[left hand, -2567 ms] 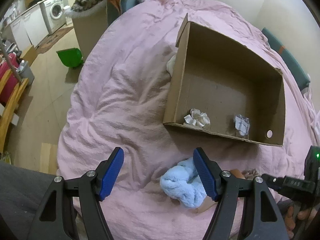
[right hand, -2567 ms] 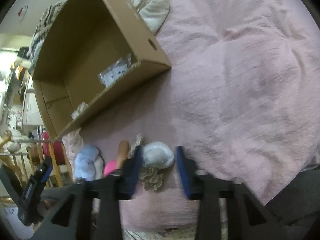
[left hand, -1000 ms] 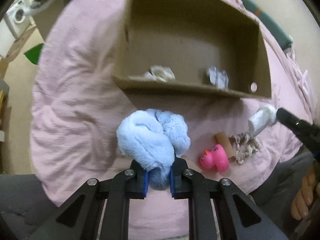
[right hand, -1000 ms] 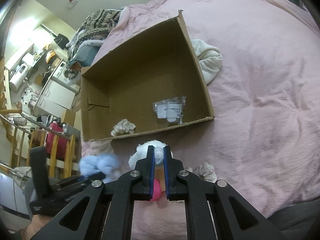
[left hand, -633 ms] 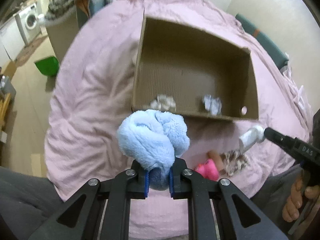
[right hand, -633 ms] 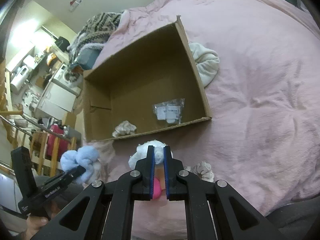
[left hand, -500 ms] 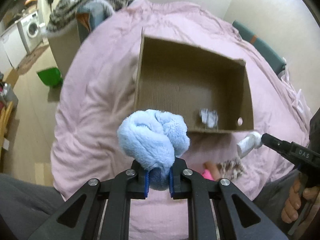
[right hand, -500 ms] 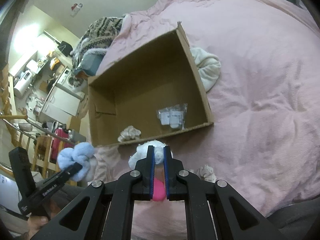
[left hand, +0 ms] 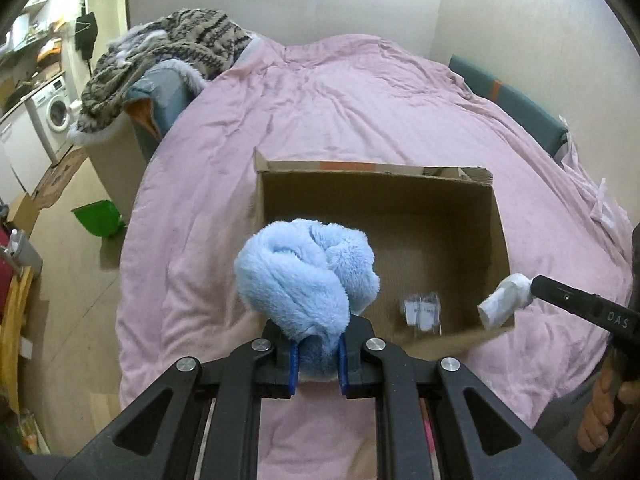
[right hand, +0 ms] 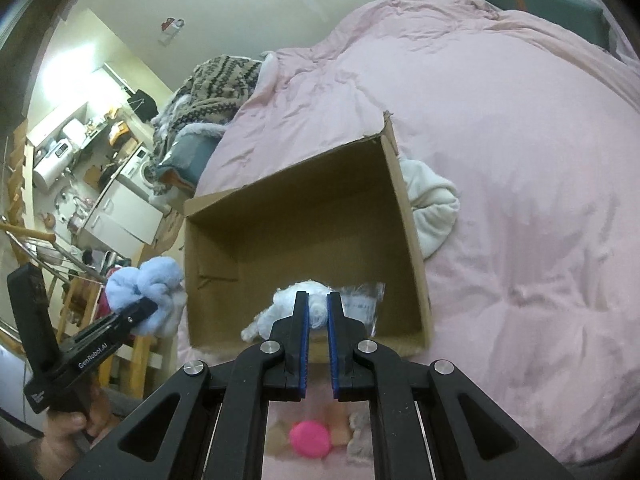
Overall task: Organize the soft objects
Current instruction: 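Carry both items into the box and open both tools to release them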
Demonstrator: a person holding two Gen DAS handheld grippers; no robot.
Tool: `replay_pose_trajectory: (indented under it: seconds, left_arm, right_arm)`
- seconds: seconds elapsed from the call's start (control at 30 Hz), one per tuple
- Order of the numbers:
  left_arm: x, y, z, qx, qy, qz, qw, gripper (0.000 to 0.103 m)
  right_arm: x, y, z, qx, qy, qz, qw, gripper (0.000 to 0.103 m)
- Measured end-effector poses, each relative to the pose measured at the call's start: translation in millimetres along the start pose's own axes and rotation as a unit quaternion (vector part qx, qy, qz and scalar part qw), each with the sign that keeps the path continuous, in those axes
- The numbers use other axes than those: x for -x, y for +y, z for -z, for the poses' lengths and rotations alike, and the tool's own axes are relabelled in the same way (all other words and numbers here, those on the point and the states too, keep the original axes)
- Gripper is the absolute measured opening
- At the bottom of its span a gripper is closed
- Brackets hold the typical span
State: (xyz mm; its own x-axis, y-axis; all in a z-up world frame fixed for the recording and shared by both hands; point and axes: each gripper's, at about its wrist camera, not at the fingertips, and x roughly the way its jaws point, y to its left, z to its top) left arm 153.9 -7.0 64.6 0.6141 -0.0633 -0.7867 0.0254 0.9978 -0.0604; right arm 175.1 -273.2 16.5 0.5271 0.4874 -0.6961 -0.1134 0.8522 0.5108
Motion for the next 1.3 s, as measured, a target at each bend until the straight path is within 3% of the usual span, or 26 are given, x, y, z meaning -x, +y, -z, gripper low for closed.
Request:
replay_pose_trajectory:
  seconds: [0.33, 0.53, 1.3]
  left_arm:
    - [-56, -11, 7, -0.01, 0.022, 0.001, 0.9997, 0.013]
    - [-73, -3, 11, 0.001, 0.027, -0.02, 0.9994, 0.014]
    - [-85, -8, 19, 0.001, 0.044, -0.005, 0.999, 0.018]
  right_arm:
    - [-39, -8, 2, -0.006, 0.032, 0.013, 0.999, 0.01]
    - [-54, -9, 10, 0.0, 0.053, 0.027, 0.998, 0.01]
    - [-76, -8, 15, 0.009, 0.091, 0.046, 0.995, 0.011]
